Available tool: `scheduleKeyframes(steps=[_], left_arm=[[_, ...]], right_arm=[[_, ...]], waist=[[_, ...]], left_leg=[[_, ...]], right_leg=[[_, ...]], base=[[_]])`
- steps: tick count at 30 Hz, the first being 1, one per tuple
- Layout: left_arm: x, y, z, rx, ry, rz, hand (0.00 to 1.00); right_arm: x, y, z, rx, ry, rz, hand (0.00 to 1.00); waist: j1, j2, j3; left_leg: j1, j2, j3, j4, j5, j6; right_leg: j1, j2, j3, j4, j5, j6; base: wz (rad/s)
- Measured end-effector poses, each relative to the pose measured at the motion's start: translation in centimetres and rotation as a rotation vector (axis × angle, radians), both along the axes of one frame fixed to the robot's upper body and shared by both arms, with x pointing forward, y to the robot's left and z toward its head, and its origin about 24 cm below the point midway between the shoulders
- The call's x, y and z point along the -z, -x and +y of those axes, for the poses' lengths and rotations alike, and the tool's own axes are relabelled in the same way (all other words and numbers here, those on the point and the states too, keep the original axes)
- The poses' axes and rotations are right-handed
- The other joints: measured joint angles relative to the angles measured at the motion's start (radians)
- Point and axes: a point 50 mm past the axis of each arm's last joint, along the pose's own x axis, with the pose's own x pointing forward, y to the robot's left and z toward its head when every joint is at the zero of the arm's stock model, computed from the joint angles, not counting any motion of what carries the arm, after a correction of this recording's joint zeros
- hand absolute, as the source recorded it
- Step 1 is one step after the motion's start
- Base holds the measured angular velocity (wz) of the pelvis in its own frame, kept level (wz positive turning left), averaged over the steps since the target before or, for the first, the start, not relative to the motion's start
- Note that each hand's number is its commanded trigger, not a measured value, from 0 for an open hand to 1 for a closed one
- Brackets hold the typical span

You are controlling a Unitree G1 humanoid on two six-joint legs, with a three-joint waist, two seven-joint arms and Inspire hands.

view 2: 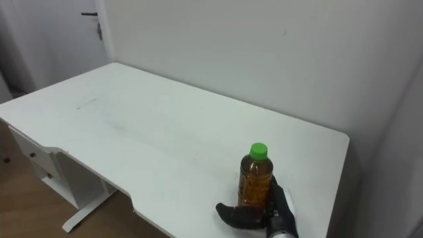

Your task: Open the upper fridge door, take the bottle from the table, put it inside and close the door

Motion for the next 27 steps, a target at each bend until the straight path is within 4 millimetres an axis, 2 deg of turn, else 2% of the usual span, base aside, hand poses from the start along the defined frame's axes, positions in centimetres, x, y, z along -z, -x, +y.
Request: scheduleKeyframes(steps=[4, 5, 6, 7, 8, 9, 21, 27], left_arm=[[0.0, 0.1, 0.0, -0.001, -0.002, 0.004, 0.0], [0.0, 0.1, 0.0, -0.001, -0.002, 0.004, 0.0], [0.0, 0.2, 0.0, -0.003, -0.003, 0.006, 0.0], [0.0, 0.4, 0.0, -0.004, -0.003, 0.011, 0.0], [0.0, 0.6, 0.0, -0.005, -0.003, 0.014, 0.0], [0.0, 0.8, 0.0, -0.007, -0.003, 0.02, 0.0], [0.0, 1.1, -0.1, -0.005, 0.024, 0.034, 0.0], [0.0, 1.1, -0.1, -0.004, 0.023, 0.033, 0.0]], right_arm=[[0.1, -0.1, -0.2, 0.008, -0.024, 0.008, 0.0], [0.1, -0.1, -0.2, 0.009, -0.027, 0.008, 0.14], [0.2, -0.1, -0.3, 0.008, -0.029, 0.011, 0.43], [0.2, -0.1, -0.4, 0.006, -0.03, 0.013, 0.6], [0.2, -0.1, -0.4, 0.006, -0.031, 0.013, 0.96], [0.2, -0.1, -0.5, 0.008, -0.03, 0.016, 1.0], [0.4, -0.1, -0.7, -0.005, -0.068, 0.032, 1.0], [0.7, 0.0, -0.7, -0.019, -0.077, 0.046, 1.0]], waist=[[0.001, -0.001, -0.0001], [0.002, -0.001, -0.0001], [0.002, -0.001, 0.0001], [0.003, -0.002, 0.0005], [0.003, -0.002, 0.0007], [0.003, -0.003, 0.0013], [0.025, -0.009, 0.0008], [0.025, -0.01, -0.0002]], left_leg=[[0.003, 0.0, 0.0, 0.0, 0.001, 0.0], [0.003, 0.0, 0.0, 0.0, 0.001, 0.0], [0.004, 0.0, 0.0, 0.0, 0.001, 0.0], [0.005, 0.0, 0.0, 0.0, 0.002, 0.0], [0.006, 0.0, 0.0, 0.0, 0.002, 0.0], [0.008, 0.0, 0.0, 0.0, 0.001, 0.0], [0.005, -0.002, -0.008, 0.002, 0.002, 0.0], [0.009, -0.002, -0.008, 0.006, 0.003, 0.0]], right_leg=[[0.001, -0.001, 0.001, 0.003, 0.0, 0.0], [0.001, -0.001, 0.0, 0.004, 0.0, 0.0], [0.002, -0.001, -0.001, 0.004, 0.0, 0.0], [0.004, -0.002, -0.001, 0.004, 0.0, 0.0], [0.005, -0.002, -0.001, 0.004, 0.0, 0.0], [0.008, -0.002, -0.002, 0.004, 0.0, 0.0], [0.011, 0.0, -0.007, -0.004, 0.0, 0.0], [0.013, -0.001, -0.006, -0.003, 0.0, 0.0]], base=[[0.0], [0.0], [0.0], [0.0], [0.0], [0.0], [0.02], [0.02]])
